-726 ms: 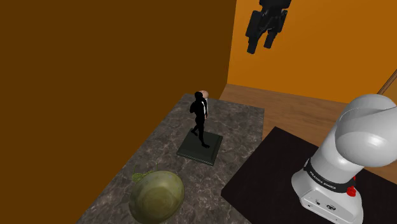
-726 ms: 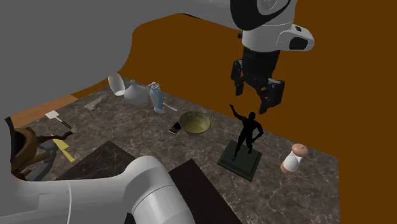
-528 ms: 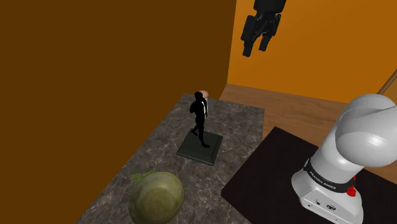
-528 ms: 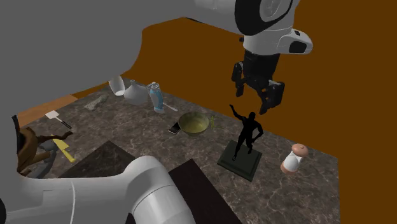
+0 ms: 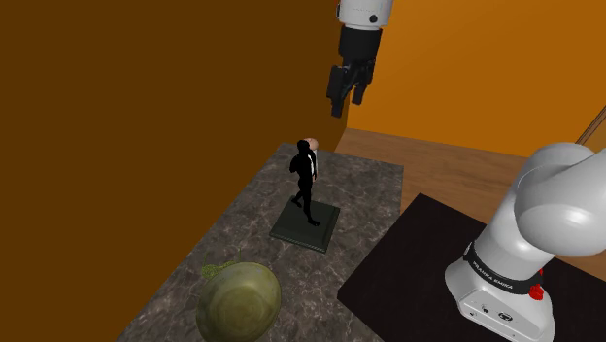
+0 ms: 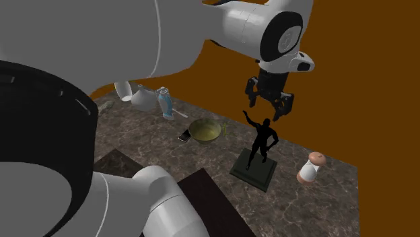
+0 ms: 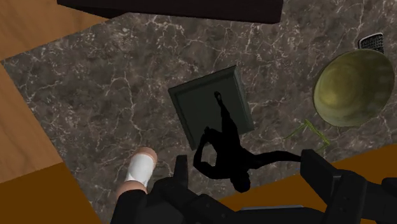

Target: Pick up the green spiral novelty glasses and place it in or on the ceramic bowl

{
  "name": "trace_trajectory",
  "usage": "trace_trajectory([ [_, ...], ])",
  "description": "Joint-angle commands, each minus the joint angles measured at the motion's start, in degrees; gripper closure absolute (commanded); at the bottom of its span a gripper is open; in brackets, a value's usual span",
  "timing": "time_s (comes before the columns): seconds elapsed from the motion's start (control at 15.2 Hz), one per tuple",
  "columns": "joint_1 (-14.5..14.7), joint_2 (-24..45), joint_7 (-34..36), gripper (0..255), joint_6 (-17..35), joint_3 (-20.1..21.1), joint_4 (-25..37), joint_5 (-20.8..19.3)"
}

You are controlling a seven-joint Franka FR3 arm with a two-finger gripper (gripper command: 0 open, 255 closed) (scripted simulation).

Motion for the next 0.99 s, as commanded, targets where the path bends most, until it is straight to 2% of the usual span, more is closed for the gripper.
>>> trace_trajectory([
  [0.0,0.94,3.32,-0.92,0,2.96,0.95,0.12,0.27],
  [0.46,3.47,16.17,-4.39,0,11.94,3.83,2.82,0.04],
  [0.92,5.61,29.71,-6.83,0,18.92,7.02,8.08,-1.94],
])
